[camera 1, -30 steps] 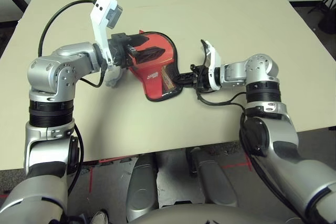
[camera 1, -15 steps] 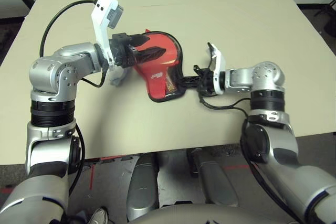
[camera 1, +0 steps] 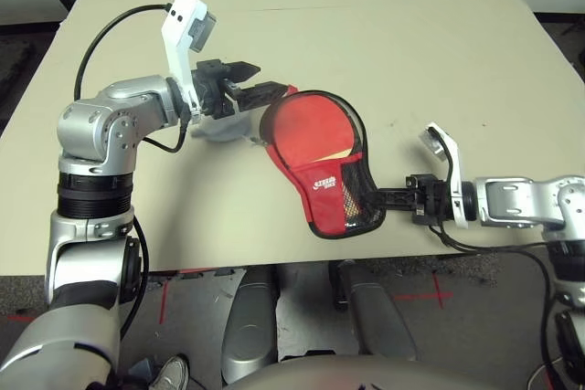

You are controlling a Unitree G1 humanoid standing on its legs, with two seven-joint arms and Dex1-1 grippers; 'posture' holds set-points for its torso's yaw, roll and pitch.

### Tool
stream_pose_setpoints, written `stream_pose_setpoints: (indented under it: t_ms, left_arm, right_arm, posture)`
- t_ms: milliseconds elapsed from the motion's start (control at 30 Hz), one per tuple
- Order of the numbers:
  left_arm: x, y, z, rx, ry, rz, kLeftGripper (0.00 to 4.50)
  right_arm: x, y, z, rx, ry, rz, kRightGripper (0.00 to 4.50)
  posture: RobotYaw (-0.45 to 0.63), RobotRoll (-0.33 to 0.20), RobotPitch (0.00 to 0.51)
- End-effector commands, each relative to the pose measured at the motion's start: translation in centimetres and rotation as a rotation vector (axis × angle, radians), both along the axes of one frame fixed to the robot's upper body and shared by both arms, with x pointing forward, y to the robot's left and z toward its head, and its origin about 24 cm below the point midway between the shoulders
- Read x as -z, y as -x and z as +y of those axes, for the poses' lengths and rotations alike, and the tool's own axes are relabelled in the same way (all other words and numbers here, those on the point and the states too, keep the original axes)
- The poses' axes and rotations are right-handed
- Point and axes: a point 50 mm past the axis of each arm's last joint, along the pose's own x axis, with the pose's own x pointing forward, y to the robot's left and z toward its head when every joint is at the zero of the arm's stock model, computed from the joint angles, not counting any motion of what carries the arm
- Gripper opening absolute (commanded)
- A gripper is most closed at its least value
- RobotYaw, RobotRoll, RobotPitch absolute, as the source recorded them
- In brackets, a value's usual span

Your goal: Store the ping-pong paddle in its case and zip it.

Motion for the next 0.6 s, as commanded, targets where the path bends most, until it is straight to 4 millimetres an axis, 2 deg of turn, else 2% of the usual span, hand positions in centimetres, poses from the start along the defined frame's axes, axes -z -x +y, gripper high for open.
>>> stream_pose_setpoints:
  t_ms: [33,133,200,333,467,533,600]
  left_arm:
    - [0.3,-0.2,-0.2,0.012,-0.012,0.007,4.5]
    - [0.2,-0.3,-0.2,0.013,-0.013,0.005,4.5]
    - [0.1,-0.3,0.0,0.01,-0.015,0.002,4.5]
    - [-0.1,-0.3,0.2,0.004,-0.021,-0.004,4.5]
    - [-0.1,-0.3,0.3,0.002,-0.023,-0.007,4.5]
    - [-0.2,-0.4,0.4,-0.001,-0.025,-0.008,4.5]
    - [-0.3,-0.5,0.5,-0.003,-0.027,-0.011,4.5]
  right_arm:
    - [0.3,0.3,0.5,0.029,0.014,0.006,0.04]
    - [0.2,0.2,0.5,0.056,0.03,-0.004,0.85]
    - [0.0,0.2,0.0,0.064,0.047,-0.014,1.6]
    - [-0.9,0.4,-2.0,0.051,0.106,-0.033,3.1]
    - [-2.7,1.1,-3.4,-0.045,0.188,-0.068,4.46]
    - [-3.9,0.7,-3.3,-0.063,0.218,-0.122,4.46]
    - [-5.4,-0.3,-2.0,-0.078,0.268,-0.229,4.46]
  posture:
    - [-0.03,0.0,0.239]
    - [-0.02,0.0,0.236]
    - [-0.02,0.0,0.235]
    - [-0.01,0.0,0.231]
    - [-0.01,0.0,0.231]
    - [-0.02,0.0,0.23]
    - [-0.03,0.0,0.229]
